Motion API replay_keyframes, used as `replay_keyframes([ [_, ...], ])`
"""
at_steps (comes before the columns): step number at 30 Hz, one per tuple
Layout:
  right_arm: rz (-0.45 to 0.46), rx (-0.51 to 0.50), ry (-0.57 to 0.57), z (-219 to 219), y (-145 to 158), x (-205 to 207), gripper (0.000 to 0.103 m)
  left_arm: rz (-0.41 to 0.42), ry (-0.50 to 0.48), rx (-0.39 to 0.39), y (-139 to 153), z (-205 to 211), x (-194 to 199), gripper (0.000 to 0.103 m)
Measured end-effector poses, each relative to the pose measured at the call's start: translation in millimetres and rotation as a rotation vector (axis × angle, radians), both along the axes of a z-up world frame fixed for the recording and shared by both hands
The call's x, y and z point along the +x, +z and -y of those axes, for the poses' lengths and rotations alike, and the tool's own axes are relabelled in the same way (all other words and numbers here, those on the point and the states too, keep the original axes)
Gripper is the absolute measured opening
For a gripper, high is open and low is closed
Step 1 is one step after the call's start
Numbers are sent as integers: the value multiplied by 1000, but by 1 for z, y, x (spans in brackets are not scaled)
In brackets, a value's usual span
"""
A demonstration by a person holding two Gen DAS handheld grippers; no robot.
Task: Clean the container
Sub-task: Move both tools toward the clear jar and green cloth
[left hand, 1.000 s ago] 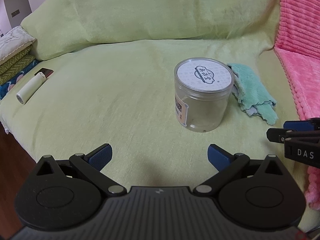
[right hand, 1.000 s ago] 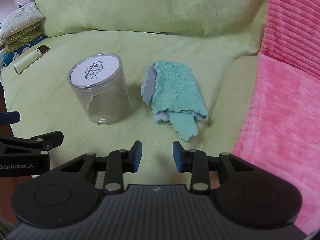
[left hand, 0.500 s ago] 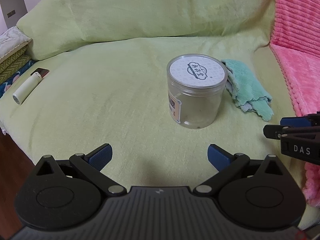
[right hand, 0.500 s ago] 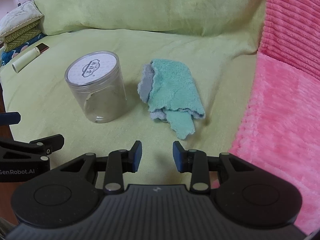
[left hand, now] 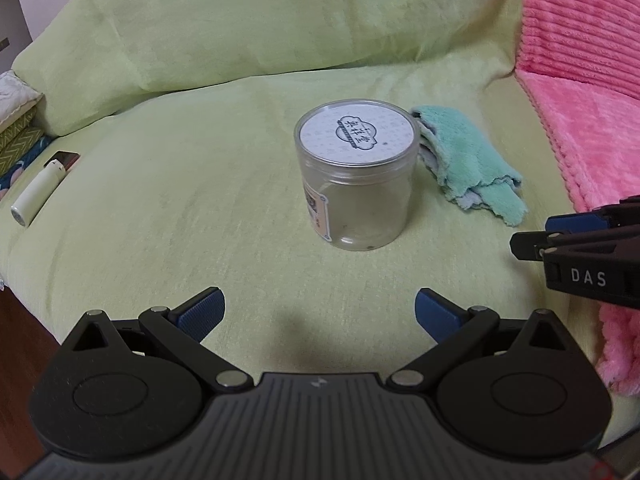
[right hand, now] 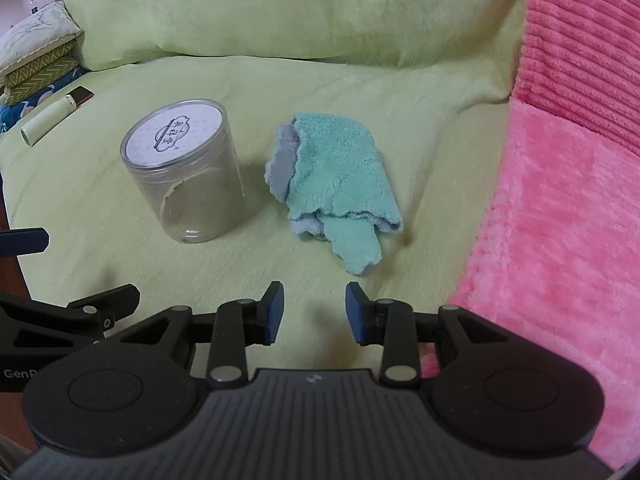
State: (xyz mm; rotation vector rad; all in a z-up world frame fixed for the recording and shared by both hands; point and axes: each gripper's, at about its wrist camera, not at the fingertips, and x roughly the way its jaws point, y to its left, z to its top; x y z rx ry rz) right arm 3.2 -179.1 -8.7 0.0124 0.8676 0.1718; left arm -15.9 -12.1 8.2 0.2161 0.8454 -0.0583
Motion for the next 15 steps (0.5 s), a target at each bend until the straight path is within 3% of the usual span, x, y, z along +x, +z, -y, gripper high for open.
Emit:
replay_keyframes([
  [10,11,13,-25,4,-1,1,30,-19,5,-19,-5,4,2,102],
  [15,6,98,-74,16,-1,4,30,-80,-4,-57,-10,0,5,102],
])
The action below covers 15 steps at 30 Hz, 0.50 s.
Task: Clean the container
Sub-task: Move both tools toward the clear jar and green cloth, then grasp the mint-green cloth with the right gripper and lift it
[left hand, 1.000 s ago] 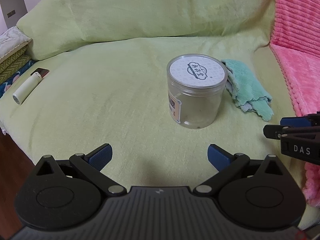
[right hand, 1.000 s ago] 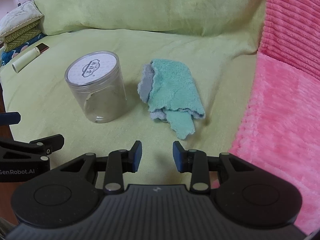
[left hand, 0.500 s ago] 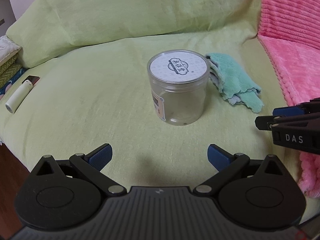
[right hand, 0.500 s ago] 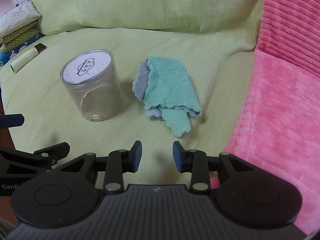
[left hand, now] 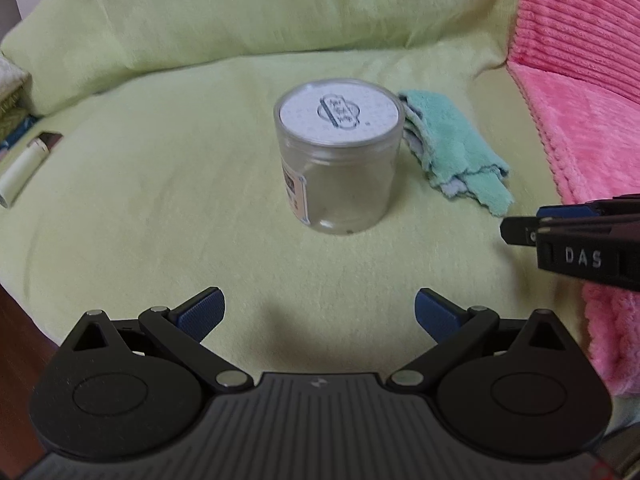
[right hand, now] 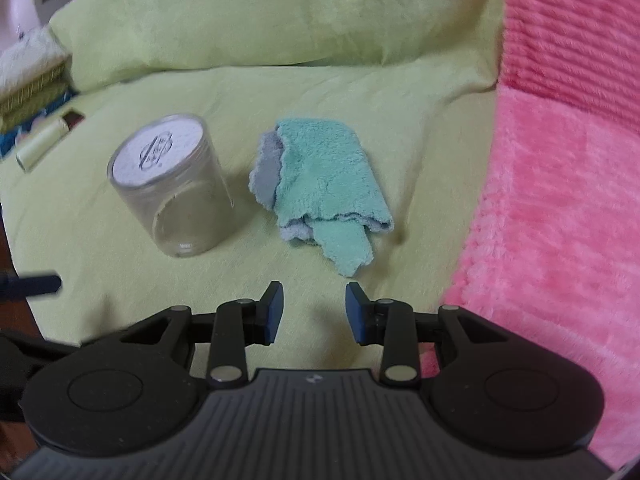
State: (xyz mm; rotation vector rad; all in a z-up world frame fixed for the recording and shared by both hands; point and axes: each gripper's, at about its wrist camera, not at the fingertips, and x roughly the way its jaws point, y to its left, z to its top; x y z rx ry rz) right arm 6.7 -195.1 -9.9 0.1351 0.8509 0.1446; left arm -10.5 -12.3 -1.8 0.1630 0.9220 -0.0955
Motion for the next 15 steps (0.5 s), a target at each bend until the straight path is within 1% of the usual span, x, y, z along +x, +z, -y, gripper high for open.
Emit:
replay_keyframes([
  [3,1,63,-27,9,0,1,30,-45,2,-10,-4,-2,1,102],
  [5,2,90,-35,13,0,2,31,-61,-1,-16,-6,-3,2,102],
  [7,4,76,-37,16,0,4,31,-64,5,-17,-5,-6,3,102],
  [11,24,5,-23,17,1,6,31,-60,19,-38,0,-13,6,102],
  [15,41,2,-5,21,5,11,31,-44,8,-44,6,-16,8,102],
])
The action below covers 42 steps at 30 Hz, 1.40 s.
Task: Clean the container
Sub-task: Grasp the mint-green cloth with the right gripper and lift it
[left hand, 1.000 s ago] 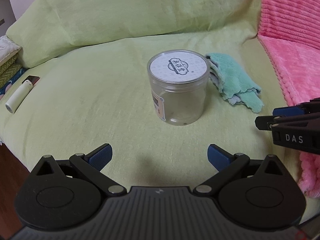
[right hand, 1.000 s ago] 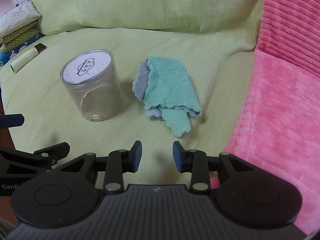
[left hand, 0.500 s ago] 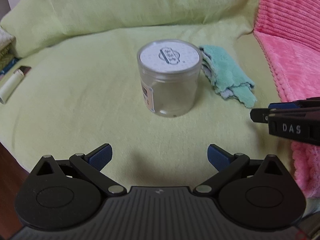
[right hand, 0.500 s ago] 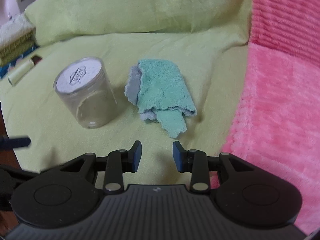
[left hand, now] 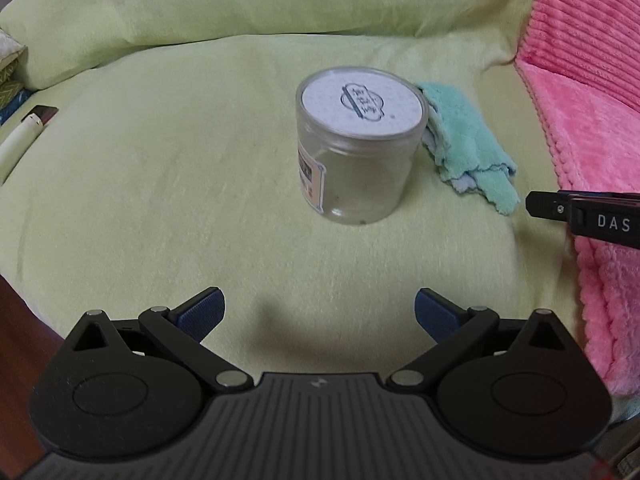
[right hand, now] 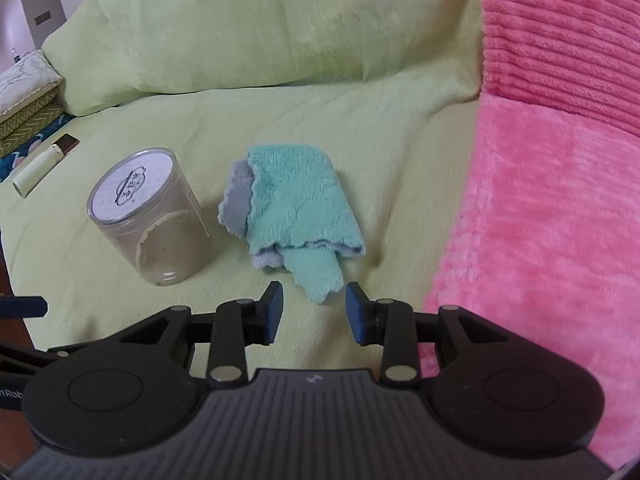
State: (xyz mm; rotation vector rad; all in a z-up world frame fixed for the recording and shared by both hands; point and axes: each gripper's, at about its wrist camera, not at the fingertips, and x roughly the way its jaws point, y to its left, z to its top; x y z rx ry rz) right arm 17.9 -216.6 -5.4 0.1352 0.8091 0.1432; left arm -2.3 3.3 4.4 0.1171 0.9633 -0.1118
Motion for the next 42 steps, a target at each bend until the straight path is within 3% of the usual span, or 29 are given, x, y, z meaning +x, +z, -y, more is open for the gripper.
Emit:
replay_keyframes([
  [3,18,13,12,3,5,6,31,18,-15,-8,5,2,5,102],
  [12,45,76,29,12,20,55,31,118,-72,71,20,17,30,102],
  [26,20,384,-64,63,-38,97,31,89,-83,-38,-4,7,46,102],
  [35,-38,528,-89,66,-70,114,32,83,-106,-54,-10,10,49,102],
  [39,-73,639,-62,61,-76,114,32,95,-108,-69,-12,10,50,102],
  [42,-45,582,-10,47,-70,113,32,105,-95,-71,-14,9,52,102],
])
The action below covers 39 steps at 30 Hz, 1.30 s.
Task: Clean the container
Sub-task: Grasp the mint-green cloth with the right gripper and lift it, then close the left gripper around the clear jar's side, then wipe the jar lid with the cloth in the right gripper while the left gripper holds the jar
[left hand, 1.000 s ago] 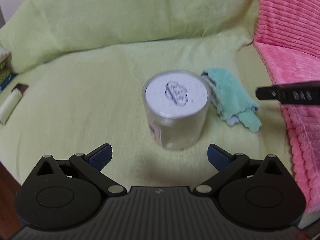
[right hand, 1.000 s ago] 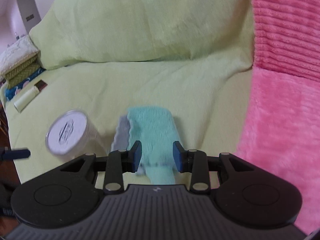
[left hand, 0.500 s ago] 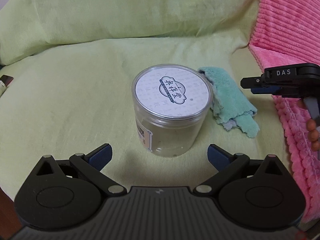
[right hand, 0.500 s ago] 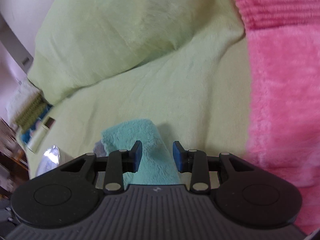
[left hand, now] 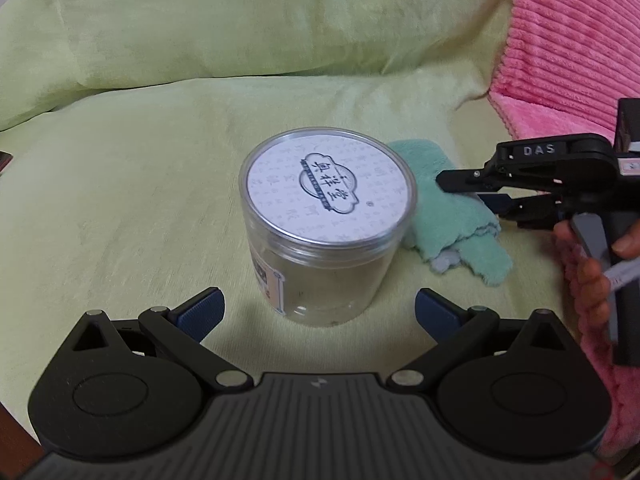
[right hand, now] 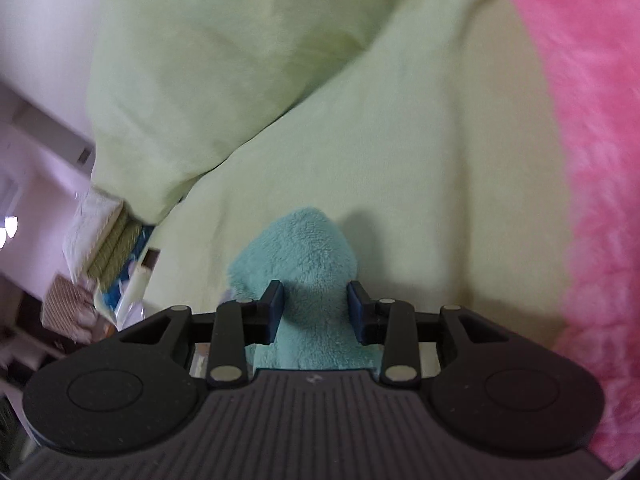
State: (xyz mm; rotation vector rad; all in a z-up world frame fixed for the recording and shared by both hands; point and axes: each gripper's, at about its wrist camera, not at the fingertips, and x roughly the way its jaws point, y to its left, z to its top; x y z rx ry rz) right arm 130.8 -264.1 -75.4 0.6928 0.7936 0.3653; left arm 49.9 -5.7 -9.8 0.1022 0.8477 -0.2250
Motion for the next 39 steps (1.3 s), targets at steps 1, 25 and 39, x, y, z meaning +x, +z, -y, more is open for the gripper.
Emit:
replay_keyframes([
  [1,11,-28,10,-4,2,0,32,0,7,-4,-1,0,1,102],
  [25,69,-29,-30,-7,13,-7,19,181,11,62,-17,17,11,95],
  [39,550,-487,373,-92,126,-72,18,208,-76,102,-15,6,-10,86],
])
